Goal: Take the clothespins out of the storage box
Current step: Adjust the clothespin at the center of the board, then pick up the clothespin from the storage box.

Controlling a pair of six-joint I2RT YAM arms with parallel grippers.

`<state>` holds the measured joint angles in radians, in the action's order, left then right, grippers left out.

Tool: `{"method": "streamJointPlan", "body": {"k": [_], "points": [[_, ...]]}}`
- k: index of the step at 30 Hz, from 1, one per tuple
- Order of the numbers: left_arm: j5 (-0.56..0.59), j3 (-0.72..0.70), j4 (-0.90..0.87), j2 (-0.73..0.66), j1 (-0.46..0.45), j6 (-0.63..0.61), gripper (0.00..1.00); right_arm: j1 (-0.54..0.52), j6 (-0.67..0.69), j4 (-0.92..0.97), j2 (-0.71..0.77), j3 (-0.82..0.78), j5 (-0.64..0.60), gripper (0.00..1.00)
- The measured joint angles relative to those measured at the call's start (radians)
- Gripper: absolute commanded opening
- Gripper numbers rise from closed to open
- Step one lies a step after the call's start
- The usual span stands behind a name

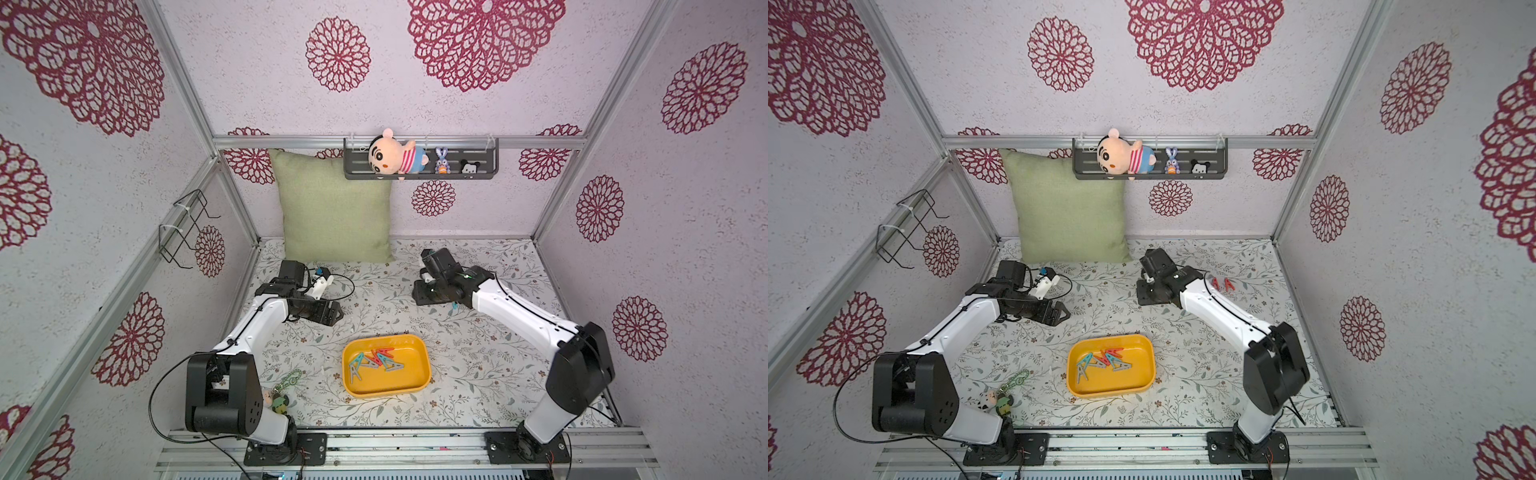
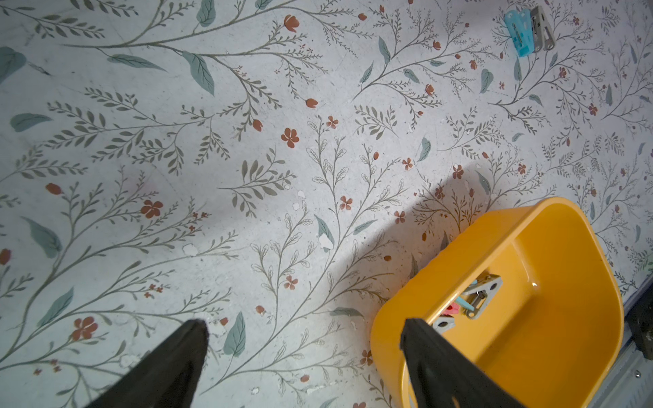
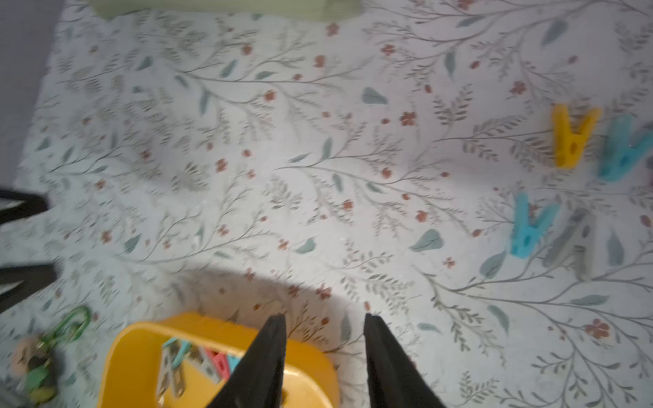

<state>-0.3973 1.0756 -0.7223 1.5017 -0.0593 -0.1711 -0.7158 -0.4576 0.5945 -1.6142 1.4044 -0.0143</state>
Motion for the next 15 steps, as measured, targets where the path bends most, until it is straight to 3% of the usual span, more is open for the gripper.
{"method": "streamJointPlan", "body": {"k": [3, 8, 15], "points": [[0.001, 0.000, 0.000, 0.000, 0.000, 0.000, 0.94, -0.107, -0.006, 0.006, 0.079, -0.078, 0.011, 0.42], [0.007, 0.000, 0.000, 0.000, 0.000, 0.000, 0.94, -0.240, 0.004, 0.012, 0.072, -0.172, 0.012, 0.40], [0.015, 0.000, 0.000, 0.000, 0.000, 0.000, 0.94, -0.303, 0.038, 0.000, -0.027, -0.217, 0.020, 0.39]]}}
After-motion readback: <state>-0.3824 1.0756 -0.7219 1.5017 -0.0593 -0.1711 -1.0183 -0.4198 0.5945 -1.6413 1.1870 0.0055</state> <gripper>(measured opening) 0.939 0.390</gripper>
